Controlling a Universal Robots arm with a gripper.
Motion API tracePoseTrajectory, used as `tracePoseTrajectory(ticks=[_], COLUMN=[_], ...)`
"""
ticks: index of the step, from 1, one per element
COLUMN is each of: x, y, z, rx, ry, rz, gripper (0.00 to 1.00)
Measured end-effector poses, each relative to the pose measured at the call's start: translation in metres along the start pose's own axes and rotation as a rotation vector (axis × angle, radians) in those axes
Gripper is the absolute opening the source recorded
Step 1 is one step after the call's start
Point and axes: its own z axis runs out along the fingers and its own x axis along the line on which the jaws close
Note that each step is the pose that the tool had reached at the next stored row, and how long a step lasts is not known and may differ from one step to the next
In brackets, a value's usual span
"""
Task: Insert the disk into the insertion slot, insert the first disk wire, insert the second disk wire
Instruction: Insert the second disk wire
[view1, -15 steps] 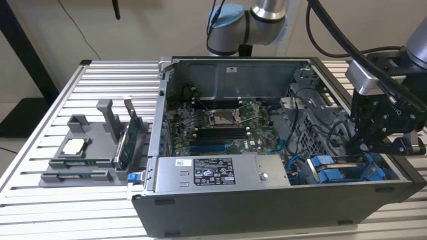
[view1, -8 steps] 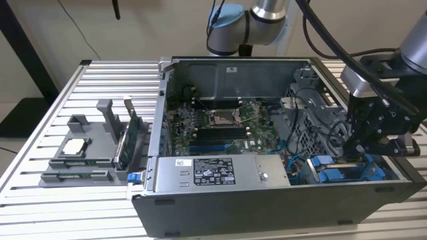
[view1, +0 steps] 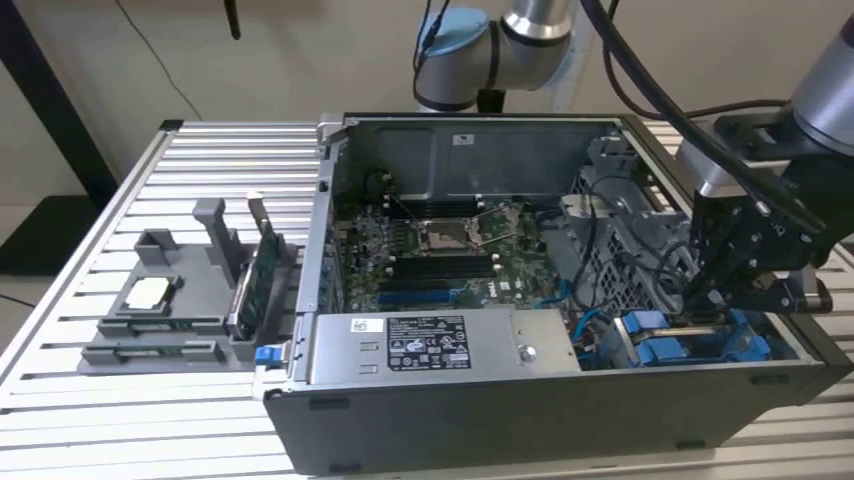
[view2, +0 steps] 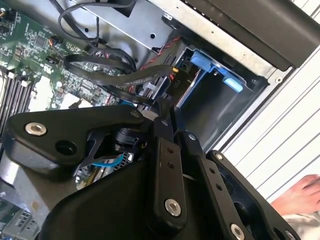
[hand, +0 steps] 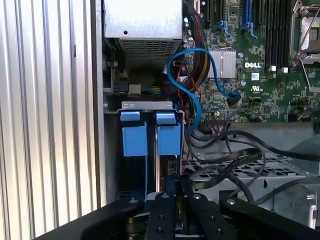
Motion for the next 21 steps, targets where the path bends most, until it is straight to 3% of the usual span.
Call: tracePoseTrajectory(ticks=[21], x=[0.0003], y=[-0.0022], z=[0.0061], rx=[0.0004], ry=[0.0018], rz=[-0.007], gripper=[0.16])
